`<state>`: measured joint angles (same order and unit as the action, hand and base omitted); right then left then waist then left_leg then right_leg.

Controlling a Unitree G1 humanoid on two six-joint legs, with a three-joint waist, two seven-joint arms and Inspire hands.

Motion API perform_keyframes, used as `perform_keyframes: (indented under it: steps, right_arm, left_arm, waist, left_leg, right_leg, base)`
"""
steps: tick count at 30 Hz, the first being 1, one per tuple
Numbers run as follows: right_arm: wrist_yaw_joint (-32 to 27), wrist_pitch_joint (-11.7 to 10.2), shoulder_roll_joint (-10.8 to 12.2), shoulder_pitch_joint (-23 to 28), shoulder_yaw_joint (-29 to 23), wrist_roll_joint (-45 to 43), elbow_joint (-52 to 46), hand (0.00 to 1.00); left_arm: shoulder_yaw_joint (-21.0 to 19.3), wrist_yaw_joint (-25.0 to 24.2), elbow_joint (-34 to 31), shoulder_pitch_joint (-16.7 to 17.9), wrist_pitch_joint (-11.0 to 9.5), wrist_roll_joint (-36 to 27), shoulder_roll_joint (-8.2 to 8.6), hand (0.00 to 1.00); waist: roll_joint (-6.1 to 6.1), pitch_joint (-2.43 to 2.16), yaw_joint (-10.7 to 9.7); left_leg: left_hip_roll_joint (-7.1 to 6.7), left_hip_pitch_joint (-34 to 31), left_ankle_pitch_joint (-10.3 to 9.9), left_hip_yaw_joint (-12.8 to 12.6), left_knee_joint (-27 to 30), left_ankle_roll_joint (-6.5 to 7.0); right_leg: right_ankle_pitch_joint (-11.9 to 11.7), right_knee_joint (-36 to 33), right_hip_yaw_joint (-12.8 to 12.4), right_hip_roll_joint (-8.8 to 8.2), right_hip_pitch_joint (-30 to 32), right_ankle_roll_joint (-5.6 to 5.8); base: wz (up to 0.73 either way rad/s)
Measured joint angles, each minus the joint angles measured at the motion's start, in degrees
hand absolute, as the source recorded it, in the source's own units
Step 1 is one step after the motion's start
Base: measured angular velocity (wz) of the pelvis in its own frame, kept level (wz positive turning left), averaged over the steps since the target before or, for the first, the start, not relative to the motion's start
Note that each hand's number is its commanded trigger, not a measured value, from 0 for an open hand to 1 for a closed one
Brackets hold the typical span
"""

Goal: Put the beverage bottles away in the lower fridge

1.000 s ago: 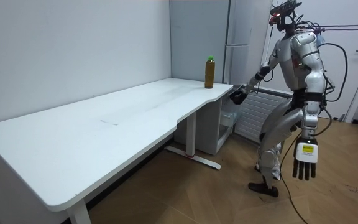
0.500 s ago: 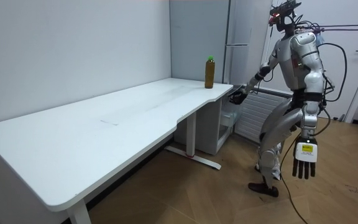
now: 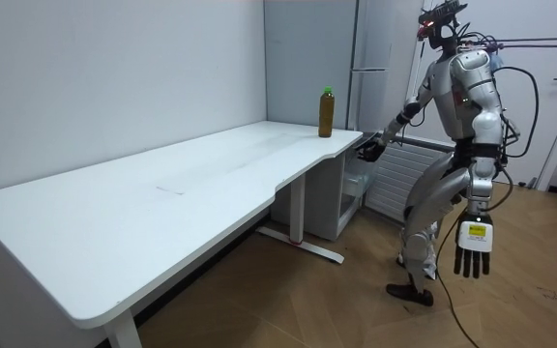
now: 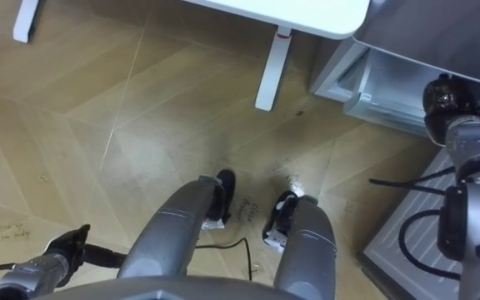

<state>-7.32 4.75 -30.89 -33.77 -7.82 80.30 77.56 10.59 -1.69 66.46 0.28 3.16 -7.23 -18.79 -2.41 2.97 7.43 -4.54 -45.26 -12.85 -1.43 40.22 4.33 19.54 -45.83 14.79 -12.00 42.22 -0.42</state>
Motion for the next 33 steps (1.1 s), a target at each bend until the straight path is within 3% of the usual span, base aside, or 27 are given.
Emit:
perform_keyframes:
  steps: [19,29,33]
  right_arm:
    - [-15.2,0.1,-0.6,-1.9,1.7,-19.2,-1.7,0.00]
    - [-26.2,1.7,-0.6,-2.2,4.4,-29.9,-5.1,0.00]
    - [-34.3,2.3,0.5,-2.1,4.2,-31.6,-10.6,0.00]
  left_arm:
    - [2.0,0.5,0.1,0.0,-0.2,0.0,0.26,0.00]
    - [4.1,1.3,1.3,-0.4,-1.9,0.0,0.31,0.00]
    - [4.3,1.9,2.2,-0.5,-2.2,-0.1,0.52,0.00]
  waist:
    - [0.07,-0.03,-0.8]
    - [0.15,-0.04,-0.5]
    - [0.13,0.00,-0.8]
  left_leg:
    - [0.18,1.1,0.0,-0.4,-0.6,-0.01]
    - [0.82,1.0,0.0,-2.4,-1.6,-0.04]
    - [0.88,0.8,0.0,-2.8,-1.7,-0.06]
  right_leg:
    - [-0.1,0.0,-0.6,0.11,-0.5,-0.06]
    - [-0.6,0.1,-2.6,0.65,1.1,-0.23]
    - [-0.6,0.0,-3.2,0.78,1.6,-0.24]
  base:
    - [0.00]
    - [-0.09]
    - [-0.05]
